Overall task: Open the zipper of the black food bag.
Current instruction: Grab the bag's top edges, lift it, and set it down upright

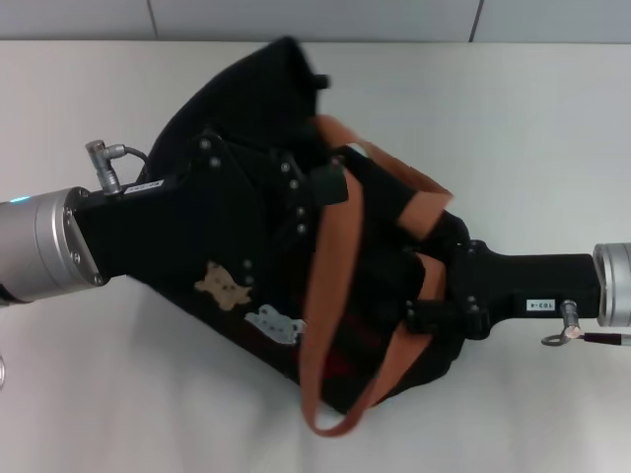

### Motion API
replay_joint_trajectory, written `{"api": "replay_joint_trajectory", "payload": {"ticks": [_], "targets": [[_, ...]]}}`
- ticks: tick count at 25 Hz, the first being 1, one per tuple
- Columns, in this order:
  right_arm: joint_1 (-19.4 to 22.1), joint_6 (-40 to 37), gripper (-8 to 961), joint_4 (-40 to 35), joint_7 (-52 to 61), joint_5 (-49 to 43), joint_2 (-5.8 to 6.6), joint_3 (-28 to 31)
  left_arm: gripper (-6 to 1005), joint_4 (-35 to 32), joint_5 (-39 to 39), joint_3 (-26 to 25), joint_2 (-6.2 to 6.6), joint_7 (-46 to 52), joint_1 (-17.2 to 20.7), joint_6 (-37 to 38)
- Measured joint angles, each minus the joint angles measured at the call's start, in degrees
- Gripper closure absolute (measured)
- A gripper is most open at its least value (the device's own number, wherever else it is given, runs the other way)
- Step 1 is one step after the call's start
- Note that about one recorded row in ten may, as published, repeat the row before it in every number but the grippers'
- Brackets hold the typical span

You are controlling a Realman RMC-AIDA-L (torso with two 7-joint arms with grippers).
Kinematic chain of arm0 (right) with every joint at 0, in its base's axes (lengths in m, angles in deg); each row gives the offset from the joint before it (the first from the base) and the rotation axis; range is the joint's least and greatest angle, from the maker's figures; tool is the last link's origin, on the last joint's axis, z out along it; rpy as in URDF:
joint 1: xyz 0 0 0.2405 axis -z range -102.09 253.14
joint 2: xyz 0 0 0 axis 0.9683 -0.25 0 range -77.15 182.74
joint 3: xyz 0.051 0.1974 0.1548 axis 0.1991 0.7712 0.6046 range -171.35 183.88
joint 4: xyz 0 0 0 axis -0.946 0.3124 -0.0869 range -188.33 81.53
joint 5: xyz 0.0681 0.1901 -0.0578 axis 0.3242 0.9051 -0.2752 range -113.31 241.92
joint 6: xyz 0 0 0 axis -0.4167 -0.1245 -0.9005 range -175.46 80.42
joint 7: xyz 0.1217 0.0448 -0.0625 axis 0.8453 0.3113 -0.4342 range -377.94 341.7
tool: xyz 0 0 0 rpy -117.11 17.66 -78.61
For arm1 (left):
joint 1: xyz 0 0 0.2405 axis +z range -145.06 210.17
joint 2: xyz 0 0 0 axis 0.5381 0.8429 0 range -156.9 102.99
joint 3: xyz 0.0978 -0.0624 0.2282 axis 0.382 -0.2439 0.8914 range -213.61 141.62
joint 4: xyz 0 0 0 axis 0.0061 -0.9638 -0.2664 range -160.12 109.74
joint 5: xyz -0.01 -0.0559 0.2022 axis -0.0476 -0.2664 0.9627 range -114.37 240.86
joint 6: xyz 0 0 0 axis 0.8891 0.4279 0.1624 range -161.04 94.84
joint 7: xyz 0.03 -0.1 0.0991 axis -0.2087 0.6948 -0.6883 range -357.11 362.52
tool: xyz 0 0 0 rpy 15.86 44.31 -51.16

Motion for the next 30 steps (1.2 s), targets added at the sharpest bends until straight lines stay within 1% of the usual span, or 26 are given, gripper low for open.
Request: {"api": "replay_joint_trajectory", "payload": {"ticks": [4,8,10,13,16,19,21,25,26,29,30], "targets": [[1.6,-1.0,304,-0.4,-1.0,0.2,0.21,0.4,1000,0.2,-0.6,0.1,0.00,0.0,0.5,-0.7],[3.7,-1.1,304,-0.9,-2.6,0.4,0.38,0.8,991,0.3,-3.9,-0.1,0.00,0.0,2.7,-0.7],[4.4,-1.0,304,-1.1,-3.0,0.6,0.39,0.9,987,1.0,-8.0,-0.3,0.19,0.0,4.9,-0.3],[4.6,-0.8,303,-1.4,-3.1,0.8,0.40,0.9,980,1.9,-11.9,-1.0,0.57,1.2,8.3,0.5],[4.6,-0.7,303,-1.4,-3.5,0.8,0.41,0.8,974,2.1,-12.3,-3.1,0.86,4.4,11.9,2.7],[4.6,-0.4,302,-1.4,-3.7,0.8,0.42,0.5,967,1.8,-10.2,-3.9,1.30,6.8,14.6,3.4],[4.7,-0.3,302,-1.4,-3.7,0.8,0.41,0.6,963,1.8,-8.8,-3.9,1.23,7.9,15.4,2.2],[4.7,0.1,303,-1.4,-3.7,0.8,0.41,0.7,954,2.4,-8.4,-3.3,0.22,8.3,16.0,-2.9],[4.7,0.2,303,-1.4,-3.7,0.8,0.41,0.6,952,3.0,-8.6,-2.5,0.04,8.3,15.6,-4.7],[4.7,0.3,303,-1.4,-3.8,0.7,0.41,0.5,945,4.0,-8.7,-2.1,0.10,8.7,14.5,-5.6],[4.7,0.4,303,-1.4,-3.8,0.7,0.41,0.5,910,4.5,-8.7,-2.0,0.18,9.1,13.9,-5.9]]}}
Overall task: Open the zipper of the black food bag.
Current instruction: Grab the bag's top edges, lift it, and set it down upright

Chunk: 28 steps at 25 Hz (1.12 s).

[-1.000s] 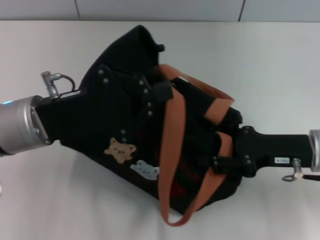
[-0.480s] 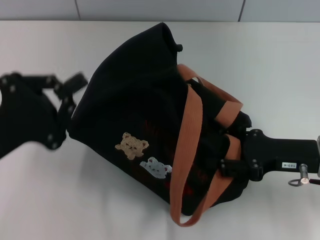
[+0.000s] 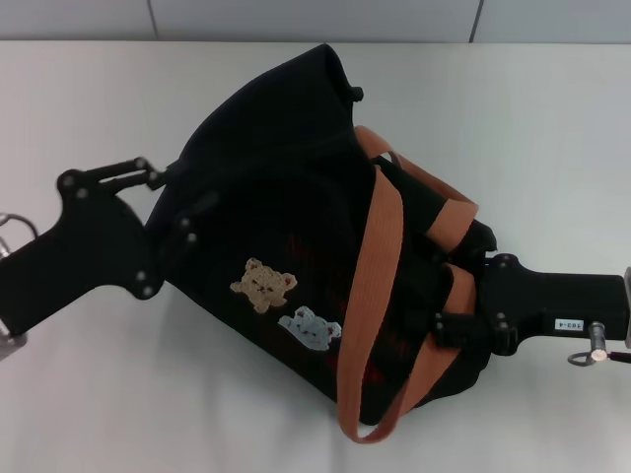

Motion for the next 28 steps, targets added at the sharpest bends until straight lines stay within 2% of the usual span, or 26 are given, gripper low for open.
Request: {"api": "replay_joint_trajectory", "payload": {"ticks": [4,9,15,20,22,25,26,28], "targets": [[0.2,0.3,303,0.1,-0.5,-0.1,0.00,0.0,768,-0.4,0.3,0.6,0.07,1.1,-0.7,-1.4],[0.5,0.5,302,0.1,-0.5,0.0,0.00,0.0,547,-3.4,0.5,4.6,0.11,-0.4,-0.8,-4.1],[0.5,0.5,302,0.0,-0.6,0.0,0.00,0.0,419,-5.4,0.4,5.5,-0.06,-2.9,-0.9,-6.1],[0.5,0.7,303,0.0,-0.7,0.0,0.00,0.0,615,-9.2,0.1,9.5,-0.15,-2.8,-1.6,-10.7],[0.6,0.7,303,0.1,-0.8,0.0,0.01,0.1,693,-13.6,-0.4,13.4,-0.16,-2.3,-1.6,-14.8],[0.5,0.8,302,0.2,-1.2,0.0,0.00,0.1,770,-16.7,-1.1,15.8,-0.17,-1.7,-1.3,-17.3],[0.6,0.8,302,0.3,-1.4,0.0,-0.01,0.1,795,-20.0,-1.7,18.1,-0.18,-1.2,-0.9,-20.0],[0.5,0.9,303,0.4,-1.9,0.0,-0.06,0.0,846,-21.3,-1.8,18.9,-0.19,-0.9,-0.8,-21.0]]}}
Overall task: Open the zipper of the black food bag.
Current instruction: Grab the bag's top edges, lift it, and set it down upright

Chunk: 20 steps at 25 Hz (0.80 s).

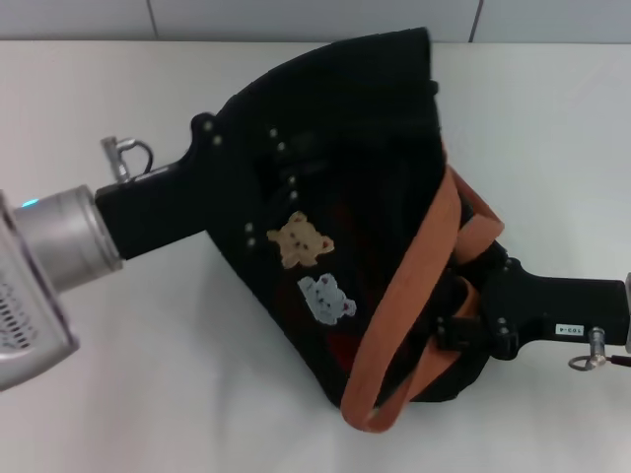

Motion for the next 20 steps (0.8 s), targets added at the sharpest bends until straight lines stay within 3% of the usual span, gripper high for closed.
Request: {"api": "replay_joint_trajectory", "payload": {"ticks": [1,10,17,20], "targets": [[0.0,0.1,303,0.0,-0.2,0.0,-0.03,0.0,872,-3.2,0.0,1.6,0.06,0.8,0.2,-2.0],[0.5,-1.5,302,0.1,-0.2,0.1,-0.02,1.1,892,-7.9,0.2,2.6,0.25,0.7,0.7,-2.6],[4.9,-10.3,240,-1.6,-0.2,0.1,0.51,11.3,891,-8.2,0.1,3.1,0.27,-0.2,1.2,-2.5],[7.0,-13.6,210,-2.4,-0.2,0.1,1.33,16.0,891,-8.3,0.1,3.2,0.27,-0.4,1.3,-2.3]]}}
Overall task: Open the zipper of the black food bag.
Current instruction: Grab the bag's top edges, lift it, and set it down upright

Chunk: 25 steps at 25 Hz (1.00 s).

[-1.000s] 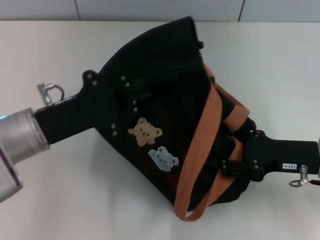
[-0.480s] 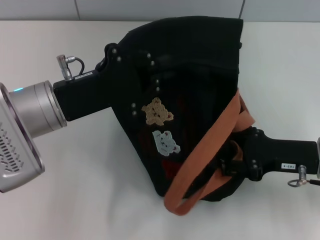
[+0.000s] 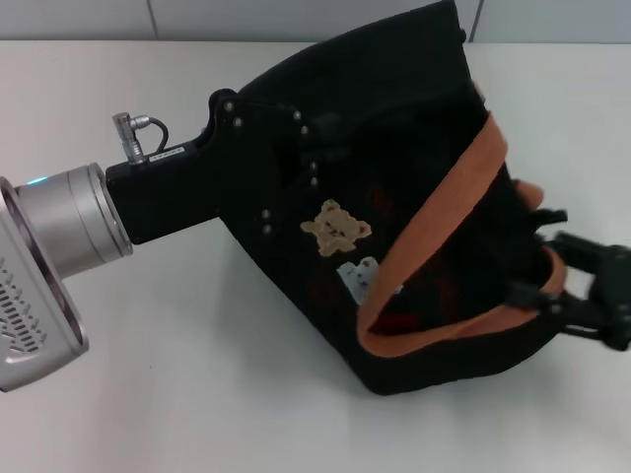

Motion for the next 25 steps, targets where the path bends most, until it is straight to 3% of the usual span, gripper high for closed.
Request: {"api": "replay_joint_trajectory", "payload": {"ticks": [1,7,12,17,21,25], "targets": [[1.0,-1.4,199,-0.2,0.0,0.0,0.47,2.6,891,0.0,0.0,0.1,0.00,-0.1,0.0,0.1],[1.0,-0.7,141,-0.2,0.3,-1.7,0.61,2.8,892,0.1,-0.3,0.5,-0.08,-0.7,-0.3,0.1],[-0.7,3.1,142,-0.3,0.5,-6.5,-0.43,2.7,895,0.0,-0.5,0.6,-0.17,-1.0,-0.5,0.3],[-5.5,8.7,143,2.7,0.5,-10.8,-1.25,1.2,896,-0.1,-1.3,0.9,-0.24,-1.5,-0.9,1.9],[-11.4,13.5,143,7.0,0.6,-10.9,-1.33,-3.8,896,-0.2,-1.8,1.1,-0.17,-1.8,-0.9,3.6],[-13.0,14.2,143,8.3,0.6,-10.7,-1.39,-5.2,897,-0.2,-2.0,1.2,-0.14,-2.3,-1.0,4.4]]}}
